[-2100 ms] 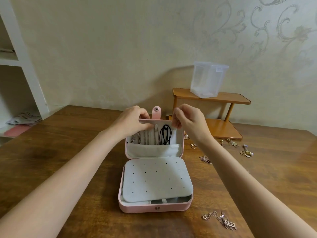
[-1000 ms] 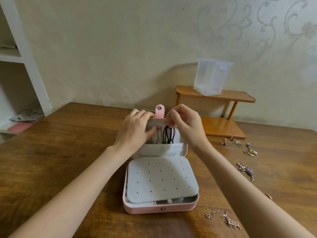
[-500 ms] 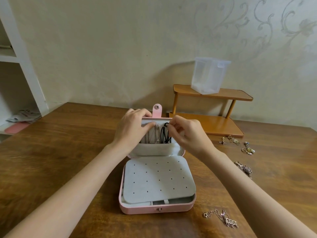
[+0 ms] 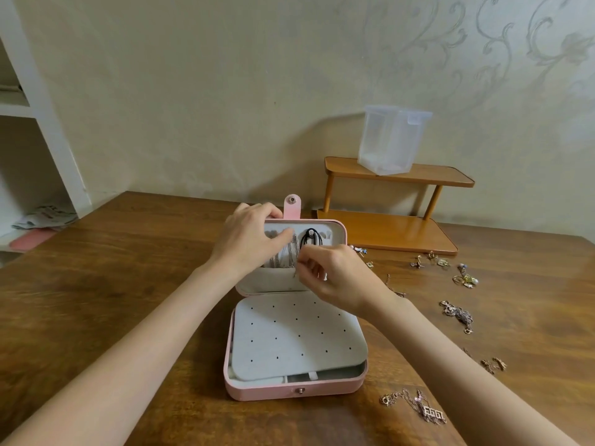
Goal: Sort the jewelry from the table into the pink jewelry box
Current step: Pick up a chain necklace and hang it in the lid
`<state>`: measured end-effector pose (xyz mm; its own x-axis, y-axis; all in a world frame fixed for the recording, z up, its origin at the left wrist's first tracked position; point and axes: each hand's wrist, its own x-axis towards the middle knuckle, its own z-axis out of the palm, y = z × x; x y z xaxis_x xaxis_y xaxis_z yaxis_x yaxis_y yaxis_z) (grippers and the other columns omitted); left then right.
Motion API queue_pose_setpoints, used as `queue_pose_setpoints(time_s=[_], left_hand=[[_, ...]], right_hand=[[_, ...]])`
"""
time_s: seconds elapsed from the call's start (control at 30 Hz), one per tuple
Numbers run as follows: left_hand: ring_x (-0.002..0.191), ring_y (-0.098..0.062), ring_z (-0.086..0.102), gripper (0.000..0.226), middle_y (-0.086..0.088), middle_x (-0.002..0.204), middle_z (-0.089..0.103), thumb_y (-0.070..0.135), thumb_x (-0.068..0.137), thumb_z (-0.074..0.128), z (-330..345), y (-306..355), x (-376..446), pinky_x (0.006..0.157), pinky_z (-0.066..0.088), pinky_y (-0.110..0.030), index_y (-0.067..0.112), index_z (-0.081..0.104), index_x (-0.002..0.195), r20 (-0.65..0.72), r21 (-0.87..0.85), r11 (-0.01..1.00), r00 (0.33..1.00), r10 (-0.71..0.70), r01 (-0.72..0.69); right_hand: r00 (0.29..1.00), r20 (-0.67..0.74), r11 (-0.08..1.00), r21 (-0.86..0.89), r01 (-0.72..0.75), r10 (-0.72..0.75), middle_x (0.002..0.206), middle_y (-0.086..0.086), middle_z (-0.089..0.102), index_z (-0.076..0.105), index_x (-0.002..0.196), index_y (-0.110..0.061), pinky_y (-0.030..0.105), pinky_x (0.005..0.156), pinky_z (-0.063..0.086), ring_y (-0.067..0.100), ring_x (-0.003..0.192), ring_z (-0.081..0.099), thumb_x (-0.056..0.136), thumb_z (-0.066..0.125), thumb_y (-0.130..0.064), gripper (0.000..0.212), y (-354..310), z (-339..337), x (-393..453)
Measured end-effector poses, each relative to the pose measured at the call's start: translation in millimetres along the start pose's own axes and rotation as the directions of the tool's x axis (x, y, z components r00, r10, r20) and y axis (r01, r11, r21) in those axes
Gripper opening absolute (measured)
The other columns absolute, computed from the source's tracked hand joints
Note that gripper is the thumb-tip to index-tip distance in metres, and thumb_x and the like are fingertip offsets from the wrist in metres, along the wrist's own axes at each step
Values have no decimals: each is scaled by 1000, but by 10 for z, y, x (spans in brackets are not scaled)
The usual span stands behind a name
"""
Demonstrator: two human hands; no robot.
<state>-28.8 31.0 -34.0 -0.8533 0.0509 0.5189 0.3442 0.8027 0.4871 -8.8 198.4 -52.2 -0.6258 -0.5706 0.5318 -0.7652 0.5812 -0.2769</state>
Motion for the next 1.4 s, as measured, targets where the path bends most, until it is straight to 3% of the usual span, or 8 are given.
queue_pose_setpoints(time_s=[0.2,0.33,0.43,0.7,0.93,1.17,1.3,1.4], left_hand=[[90,-15,44,27,-2,98,67,32,79,69,58,-17,15,71,31,-28,12,64,97,-75,1,1000,997,-18,18],[88,-14,44,24,-4,93,63,30,78,71,13,-62,17,69,30,-25,16,65,97,-70,-16,997,994,-79,78],[88,-16,49,28,-4,96,55,36,77,72,-25,-112,21,68,34,-23,21,64,99,-32,19,991,990,-135,135],[82,-13,58,28,1,96,64,35,78,72,-150,-300,147,62,44,-25,17,63,97,163,22,974,960,-227,226],[79,-10,57,31,2,93,63,35,81,68,164,-271,183,65,44,-22,14,64,104,456,59,958,846,-276,280],[87,-12,56,32,0,100,63,37,83,65,426,-142,253,66,44,-23,14,64,105,535,63,964,807,-251,258],[104,-16,52,32,1,115,58,33,87,62,498,-182,197,85,45,-31,16,60,114,569,131,963,777,-269,238],[119,-20,46,32,-5,131,50,26,88,60,442,-110,195,98,41,-37,16,56,118,433,192,962,863,-258,192]], right_hand=[[979,-197,995,-86,40,-57,72,7,62,69,77,-4,32,51,52,18,58,57,83,58,-15,17,-37,-85,287],[990,-86,951,-299,81,-111,77,11,60,71,73,-5,23,43,42,24,54,57,72,74,-5,3,-23,45,320],[995,11,959,-267,98,-99,86,13,60,70,87,-3,28,47,48,27,61,60,78,69,-7,9,-17,151,233],[914,-264,941,-51,-334,310,93,9,68,70,96,-4,26,74,51,16,77,60,89,57,-6,15,394,-421,194],[799,8,785,-193,-588,601,96,13,69,71,99,-3,23,69,43,20,79,59,90,56,-9,18,792,-425,-54],[620,273,674,-391,-627,735,88,7,67,70,93,-6,26,65,47,19,76,60,79,73,-20,20,901,-518,-394],[643,288,701,-379,-604,709,92,8,64,70,94,-8,24,62,45,21,79,58,79,72,-14,17,840,-502,-506],[704,246,736,-365,-570,667,92,9,66,70,93,-6,25,63,50,21,77,60,81,67,-12,13,779,-501,-546]])
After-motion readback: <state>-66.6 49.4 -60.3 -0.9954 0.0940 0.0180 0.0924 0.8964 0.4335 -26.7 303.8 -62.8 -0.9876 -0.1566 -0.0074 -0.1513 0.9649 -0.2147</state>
